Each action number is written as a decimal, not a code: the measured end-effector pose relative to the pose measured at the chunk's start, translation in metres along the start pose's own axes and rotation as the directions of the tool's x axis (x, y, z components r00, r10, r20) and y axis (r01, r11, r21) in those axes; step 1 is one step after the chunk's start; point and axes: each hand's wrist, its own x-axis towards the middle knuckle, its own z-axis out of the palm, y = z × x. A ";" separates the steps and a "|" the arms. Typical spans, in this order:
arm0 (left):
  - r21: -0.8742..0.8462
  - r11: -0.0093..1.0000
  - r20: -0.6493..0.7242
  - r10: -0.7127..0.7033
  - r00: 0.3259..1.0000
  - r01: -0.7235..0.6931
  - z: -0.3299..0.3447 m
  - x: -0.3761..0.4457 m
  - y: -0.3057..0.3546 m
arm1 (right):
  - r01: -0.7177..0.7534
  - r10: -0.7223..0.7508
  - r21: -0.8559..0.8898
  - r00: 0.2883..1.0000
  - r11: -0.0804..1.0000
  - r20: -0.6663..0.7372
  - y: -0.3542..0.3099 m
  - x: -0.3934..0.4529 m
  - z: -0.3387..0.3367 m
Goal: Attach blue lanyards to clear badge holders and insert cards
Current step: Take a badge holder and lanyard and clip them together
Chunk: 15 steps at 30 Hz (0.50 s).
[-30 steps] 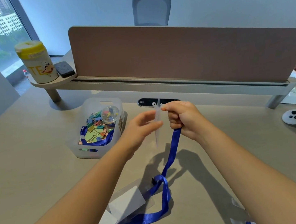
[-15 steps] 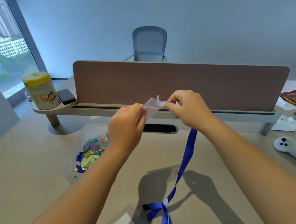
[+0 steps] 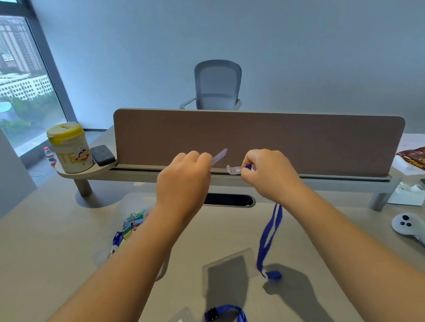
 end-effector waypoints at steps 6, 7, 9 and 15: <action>-0.250 0.809 0.293 -0.461 0.838 0.532 0.016 -0.025 -0.008 | -0.115 0.134 0.466 0.991 0.877 -0.010 0.019 -0.010 0.020; -0.238 0.799 0.320 -0.473 0.821 0.553 0.022 -0.033 -0.009 | -0.163 0.181 0.519 0.983 0.839 0.016 0.025 -0.013 0.026; -0.217 0.782 0.373 -0.487 0.790 0.584 0.035 -0.053 -0.007 | -0.249 0.253 0.554 0.965 0.794 0.071 0.041 -0.022 0.044; -0.140 0.768 0.492 -0.494 0.717 0.625 0.069 -0.100 0.001 | -0.439 0.384 0.373 0.898 0.817 0.217 0.099 -0.062 0.120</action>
